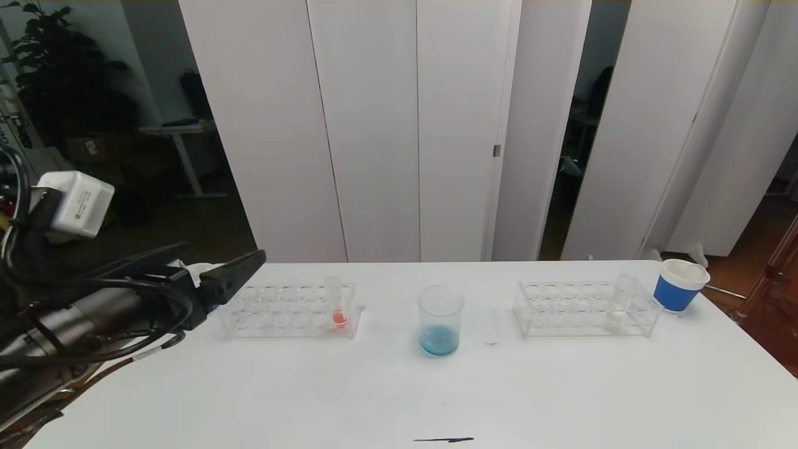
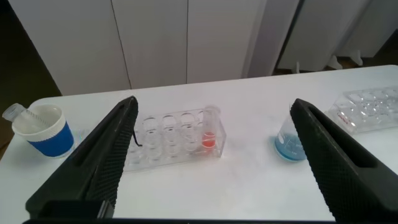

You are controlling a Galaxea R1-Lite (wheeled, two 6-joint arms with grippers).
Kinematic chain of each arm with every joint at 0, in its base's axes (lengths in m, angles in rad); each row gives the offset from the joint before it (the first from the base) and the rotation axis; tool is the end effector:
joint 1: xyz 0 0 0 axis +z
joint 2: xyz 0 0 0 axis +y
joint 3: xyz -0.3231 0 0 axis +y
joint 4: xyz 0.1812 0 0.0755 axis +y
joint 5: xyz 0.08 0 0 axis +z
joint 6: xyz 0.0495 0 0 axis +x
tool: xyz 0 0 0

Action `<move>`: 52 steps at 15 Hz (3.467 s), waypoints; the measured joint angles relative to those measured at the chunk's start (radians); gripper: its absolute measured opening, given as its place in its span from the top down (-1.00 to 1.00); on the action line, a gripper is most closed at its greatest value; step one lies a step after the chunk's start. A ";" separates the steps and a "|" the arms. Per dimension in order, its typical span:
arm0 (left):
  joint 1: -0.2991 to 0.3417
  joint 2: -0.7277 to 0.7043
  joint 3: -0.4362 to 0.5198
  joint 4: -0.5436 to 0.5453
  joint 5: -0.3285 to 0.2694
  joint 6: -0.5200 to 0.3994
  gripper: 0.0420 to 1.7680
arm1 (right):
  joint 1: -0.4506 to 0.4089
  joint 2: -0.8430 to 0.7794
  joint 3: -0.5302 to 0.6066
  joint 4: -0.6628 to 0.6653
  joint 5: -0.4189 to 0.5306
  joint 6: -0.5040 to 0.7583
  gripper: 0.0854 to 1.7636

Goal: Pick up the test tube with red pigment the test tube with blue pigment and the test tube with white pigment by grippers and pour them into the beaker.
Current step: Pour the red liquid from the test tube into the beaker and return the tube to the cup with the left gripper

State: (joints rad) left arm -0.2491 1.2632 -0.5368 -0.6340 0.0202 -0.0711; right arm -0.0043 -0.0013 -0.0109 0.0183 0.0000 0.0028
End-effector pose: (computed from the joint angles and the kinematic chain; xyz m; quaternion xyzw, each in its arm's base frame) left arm 0.2103 -0.0525 0.2321 -0.0291 0.0498 -0.1124 0.9920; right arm -0.0133 0.0001 0.0765 0.0014 0.0030 -0.0022 1.0000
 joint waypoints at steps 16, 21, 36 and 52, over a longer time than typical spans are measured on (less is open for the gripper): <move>-0.175 0.676 0.101 -0.606 0.228 -0.059 -0.98 | 0.000 0.000 0.000 0.000 0.000 0.000 -0.96; -0.164 0.785 0.022 -0.674 0.313 -0.062 -0.98 | 0.000 0.000 0.000 0.000 0.000 0.000 -0.96; -0.134 0.959 -0.122 -0.748 0.372 -0.091 -0.59 | 0.000 0.000 0.000 0.000 0.000 0.000 -0.96; -0.160 0.964 -0.137 -0.747 0.369 -0.078 0.38 | 0.000 0.000 0.000 0.000 0.000 0.000 -0.96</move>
State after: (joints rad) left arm -0.4089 2.2272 -0.6734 -1.3815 0.3891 -0.1489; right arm -0.0047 -0.0013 -0.0109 0.0183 0.0000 0.0032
